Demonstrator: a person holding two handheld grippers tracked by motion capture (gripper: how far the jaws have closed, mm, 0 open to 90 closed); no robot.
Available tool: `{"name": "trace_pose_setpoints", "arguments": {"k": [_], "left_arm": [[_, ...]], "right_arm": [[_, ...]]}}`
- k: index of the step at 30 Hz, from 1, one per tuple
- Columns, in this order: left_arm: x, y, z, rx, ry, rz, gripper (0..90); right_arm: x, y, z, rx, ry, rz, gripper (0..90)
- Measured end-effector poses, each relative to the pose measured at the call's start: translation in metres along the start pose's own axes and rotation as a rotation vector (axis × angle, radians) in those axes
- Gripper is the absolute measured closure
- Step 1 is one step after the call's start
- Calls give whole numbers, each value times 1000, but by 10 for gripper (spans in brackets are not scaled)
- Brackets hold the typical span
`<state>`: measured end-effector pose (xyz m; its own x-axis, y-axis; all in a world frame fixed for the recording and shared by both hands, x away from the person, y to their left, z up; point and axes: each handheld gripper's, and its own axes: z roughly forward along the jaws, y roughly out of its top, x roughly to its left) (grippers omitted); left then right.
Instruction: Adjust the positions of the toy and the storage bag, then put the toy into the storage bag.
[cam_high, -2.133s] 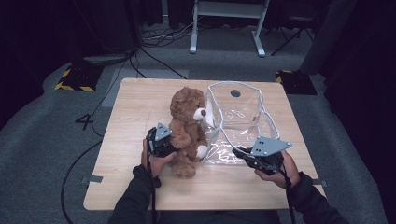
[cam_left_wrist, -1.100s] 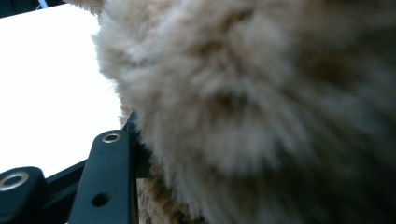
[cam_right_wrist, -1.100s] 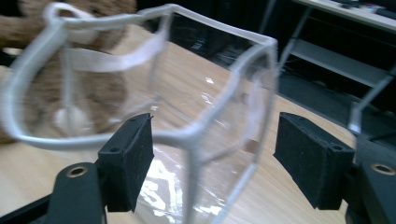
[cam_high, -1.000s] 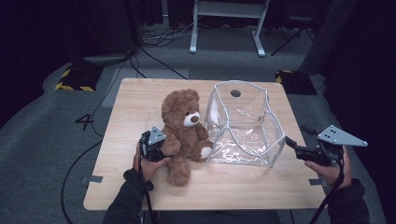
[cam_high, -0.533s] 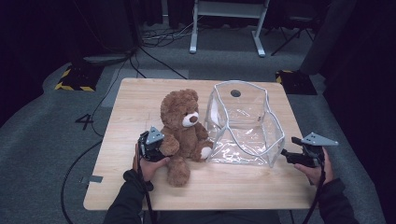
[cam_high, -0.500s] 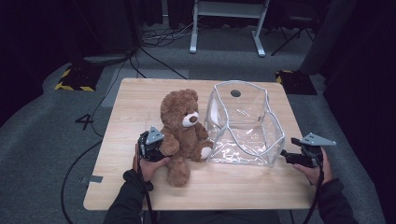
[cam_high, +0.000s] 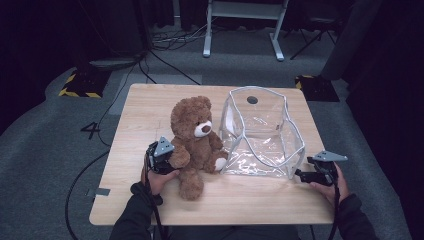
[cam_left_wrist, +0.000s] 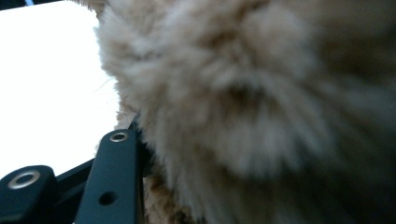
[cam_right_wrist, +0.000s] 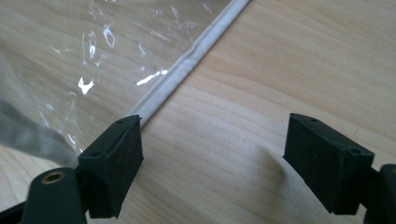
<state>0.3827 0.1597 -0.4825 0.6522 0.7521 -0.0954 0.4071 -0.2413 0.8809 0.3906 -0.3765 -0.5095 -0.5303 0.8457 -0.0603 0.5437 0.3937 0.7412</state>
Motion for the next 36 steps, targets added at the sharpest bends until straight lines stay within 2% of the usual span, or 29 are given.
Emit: {"name": "trace_pose_setpoints", "arguments": {"k": [6,11,21,29,31,36], "left_arm": [[3,-2,-2,-5,-15,-2,518],[2,-3,-5,-3,-13,1,530],[-1,-2,-5,-11,7,19,596],[-9,0,-9,-29,44,42,649],[-13,3,-10,-33,61,60,651],[-20,11,-18,-74,98,74,669]], "right_arm": [[1,-5,0,-10,-11,20,178],[-2,-4,1,2,13,47,172],[-2,-4,1,3,13,46,170],[-2,-4,1,3,13,46,169],[-2,-4,1,3,14,46,170],[-2,-4,1,3,13,46,169]]}}
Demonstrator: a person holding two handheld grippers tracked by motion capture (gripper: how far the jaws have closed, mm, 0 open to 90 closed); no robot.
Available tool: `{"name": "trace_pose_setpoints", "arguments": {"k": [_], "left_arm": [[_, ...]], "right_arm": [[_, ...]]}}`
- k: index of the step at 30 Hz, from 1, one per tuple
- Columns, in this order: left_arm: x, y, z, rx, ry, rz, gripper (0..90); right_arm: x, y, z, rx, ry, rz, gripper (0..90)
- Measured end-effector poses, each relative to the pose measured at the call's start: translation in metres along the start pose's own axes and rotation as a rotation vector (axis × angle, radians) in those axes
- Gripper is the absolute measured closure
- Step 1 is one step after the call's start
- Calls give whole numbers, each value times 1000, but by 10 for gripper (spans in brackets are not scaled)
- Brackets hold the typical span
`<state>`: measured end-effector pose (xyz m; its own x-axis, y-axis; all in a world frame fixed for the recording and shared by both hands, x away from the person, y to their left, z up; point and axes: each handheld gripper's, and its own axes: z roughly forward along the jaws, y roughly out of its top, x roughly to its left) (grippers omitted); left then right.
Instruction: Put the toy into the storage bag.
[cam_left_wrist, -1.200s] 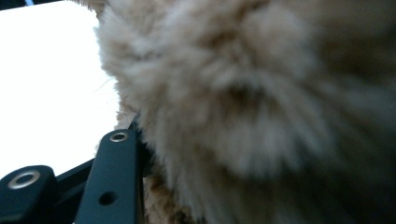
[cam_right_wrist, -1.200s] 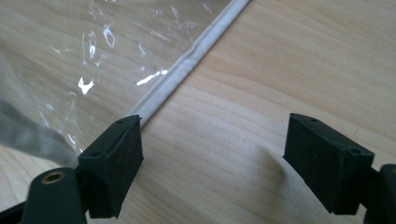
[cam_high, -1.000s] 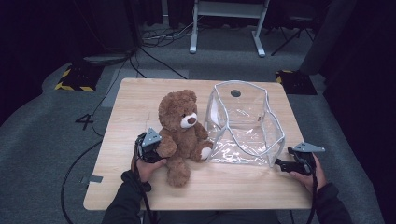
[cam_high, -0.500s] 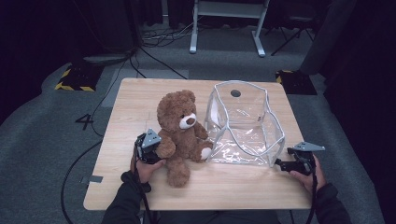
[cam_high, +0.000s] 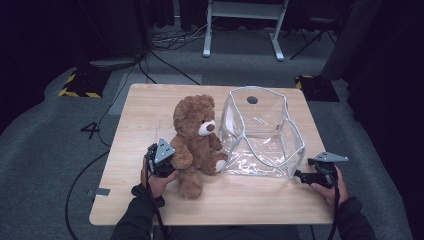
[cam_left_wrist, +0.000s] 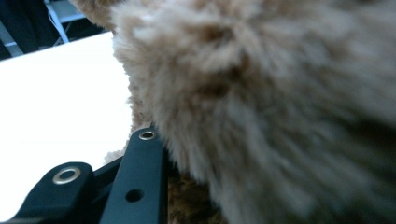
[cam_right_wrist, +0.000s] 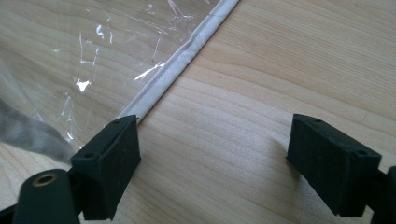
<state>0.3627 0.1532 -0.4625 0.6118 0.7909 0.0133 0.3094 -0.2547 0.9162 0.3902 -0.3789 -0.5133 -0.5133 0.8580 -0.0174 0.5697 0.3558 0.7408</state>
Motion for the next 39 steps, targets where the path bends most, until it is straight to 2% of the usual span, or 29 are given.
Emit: {"name": "trace_pose_setpoints", "arguments": {"k": [8,14,21,24,29,32,35,38,39], "left_arm": [[0,17,-17,-83,15,5,671],[1,31,-30,-136,55,26,669],[4,47,-38,-199,88,17,669],[3,53,-40,-225,93,15,669],[0,64,-43,-236,97,29,669],[-2,77,-47,-268,98,38,669],[-2,85,-47,-278,97,44,669],[-5,100,-48,-298,93,66,670],[-5,100,-48,-298,93,66,670]], "right_arm": [[0,0,0,0,0,0,170],[0,0,0,0,0,0,169],[0,0,0,0,0,0,170],[0,0,0,0,0,0,169],[0,0,0,0,-1,0,169],[0,0,0,0,-1,0,170],[0,0,0,0,0,0,170],[0,0,0,0,0,0,170],[0,0,0,0,0,0,170]]}}
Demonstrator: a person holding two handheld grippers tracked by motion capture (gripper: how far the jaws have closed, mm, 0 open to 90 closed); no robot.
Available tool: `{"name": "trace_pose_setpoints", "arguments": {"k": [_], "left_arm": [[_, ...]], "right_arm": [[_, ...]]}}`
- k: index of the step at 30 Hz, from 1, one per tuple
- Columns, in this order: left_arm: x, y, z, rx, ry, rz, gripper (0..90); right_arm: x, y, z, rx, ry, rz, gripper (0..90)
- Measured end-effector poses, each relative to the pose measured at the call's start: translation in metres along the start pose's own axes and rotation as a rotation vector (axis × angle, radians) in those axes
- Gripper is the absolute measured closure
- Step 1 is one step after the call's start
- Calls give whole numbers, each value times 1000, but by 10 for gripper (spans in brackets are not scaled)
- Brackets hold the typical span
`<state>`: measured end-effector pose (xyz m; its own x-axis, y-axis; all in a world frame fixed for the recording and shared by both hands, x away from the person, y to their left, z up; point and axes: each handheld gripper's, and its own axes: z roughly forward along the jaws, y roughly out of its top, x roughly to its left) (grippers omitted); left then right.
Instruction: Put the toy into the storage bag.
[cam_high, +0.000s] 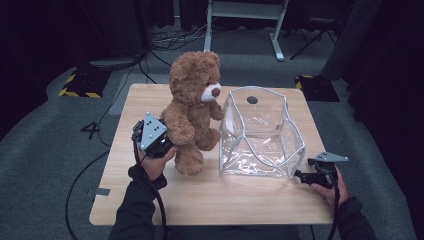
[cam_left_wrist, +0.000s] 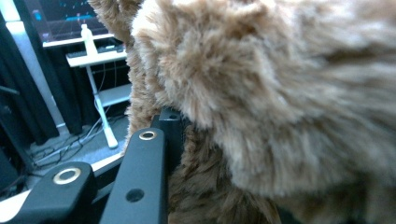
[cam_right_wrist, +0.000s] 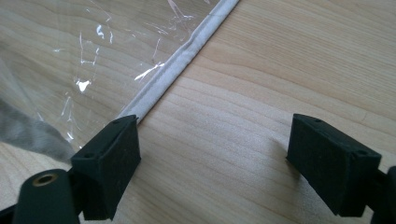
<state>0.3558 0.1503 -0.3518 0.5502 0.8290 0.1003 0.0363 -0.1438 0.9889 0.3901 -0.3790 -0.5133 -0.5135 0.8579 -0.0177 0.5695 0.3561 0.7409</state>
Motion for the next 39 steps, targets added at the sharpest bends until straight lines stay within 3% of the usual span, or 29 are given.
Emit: {"name": "trace_pose_setpoints", "arguments": {"k": [11,17,26,39], "left_arm": [[-5,50,10,-65,-16,31,670],[-8,71,17,-75,-15,56,669],[-15,81,32,-95,-48,29,669],[-35,106,55,-112,-94,57,671]], "right_arm": [[0,0,0,0,1,-1,170],[0,0,0,0,0,-1,169],[0,0,0,0,0,-1,169],[0,0,0,0,0,-2,169]]}}
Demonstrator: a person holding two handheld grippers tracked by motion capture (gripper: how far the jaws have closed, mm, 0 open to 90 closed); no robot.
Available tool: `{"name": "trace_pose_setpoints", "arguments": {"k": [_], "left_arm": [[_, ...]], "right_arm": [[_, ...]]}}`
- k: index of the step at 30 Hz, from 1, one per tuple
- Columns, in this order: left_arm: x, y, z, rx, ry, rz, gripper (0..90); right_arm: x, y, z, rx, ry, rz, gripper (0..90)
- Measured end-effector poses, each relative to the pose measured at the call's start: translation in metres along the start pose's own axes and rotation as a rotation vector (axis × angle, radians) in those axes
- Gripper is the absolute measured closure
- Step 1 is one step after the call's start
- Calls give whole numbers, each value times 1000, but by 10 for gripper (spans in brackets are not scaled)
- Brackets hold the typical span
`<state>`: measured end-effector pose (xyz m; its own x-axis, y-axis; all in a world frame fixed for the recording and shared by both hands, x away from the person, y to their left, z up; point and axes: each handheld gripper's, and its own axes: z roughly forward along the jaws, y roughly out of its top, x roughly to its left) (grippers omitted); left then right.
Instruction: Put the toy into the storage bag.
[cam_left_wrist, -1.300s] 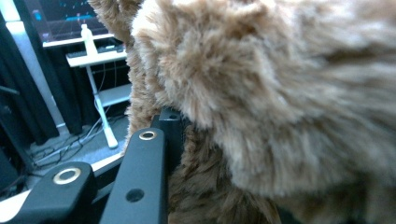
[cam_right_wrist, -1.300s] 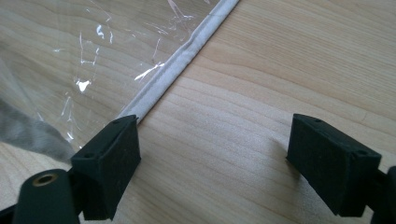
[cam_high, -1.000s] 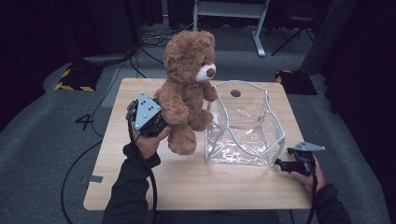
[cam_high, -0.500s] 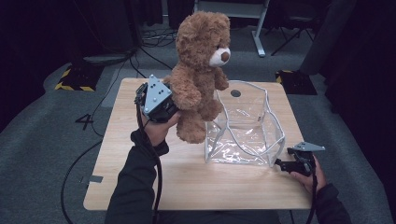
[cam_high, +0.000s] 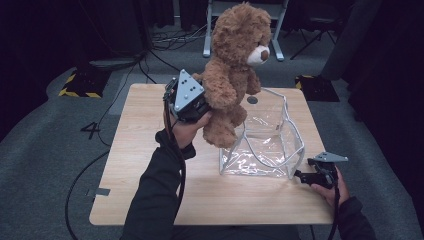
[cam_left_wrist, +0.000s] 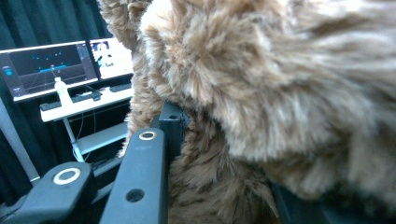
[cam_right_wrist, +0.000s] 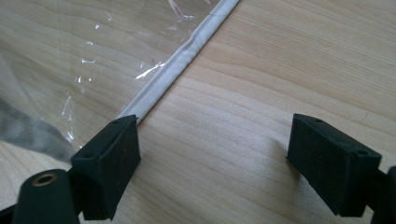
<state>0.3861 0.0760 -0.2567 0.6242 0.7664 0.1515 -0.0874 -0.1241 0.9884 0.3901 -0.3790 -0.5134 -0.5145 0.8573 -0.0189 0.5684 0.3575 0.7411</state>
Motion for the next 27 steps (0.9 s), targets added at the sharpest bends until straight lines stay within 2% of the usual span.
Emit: {"name": "trace_pose_setpoints", "arguments": {"k": [5,11,16,19,27], "left_arm": [[-7,13,9,-5,-11,24,678],[-11,23,15,-20,-27,29,679],[-21,35,25,-25,-44,47,682],[-26,36,29,-30,-52,46,682],[-44,33,49,-25,-109,32,681]], "right_arm": [[0,0,0,1,0,2,169],[0,0,0,0,1,1,169],[0,0,0,1,1,1,169],[0,0,0,1,1,1,169],[0,0,0,1,1,1,169]]}}
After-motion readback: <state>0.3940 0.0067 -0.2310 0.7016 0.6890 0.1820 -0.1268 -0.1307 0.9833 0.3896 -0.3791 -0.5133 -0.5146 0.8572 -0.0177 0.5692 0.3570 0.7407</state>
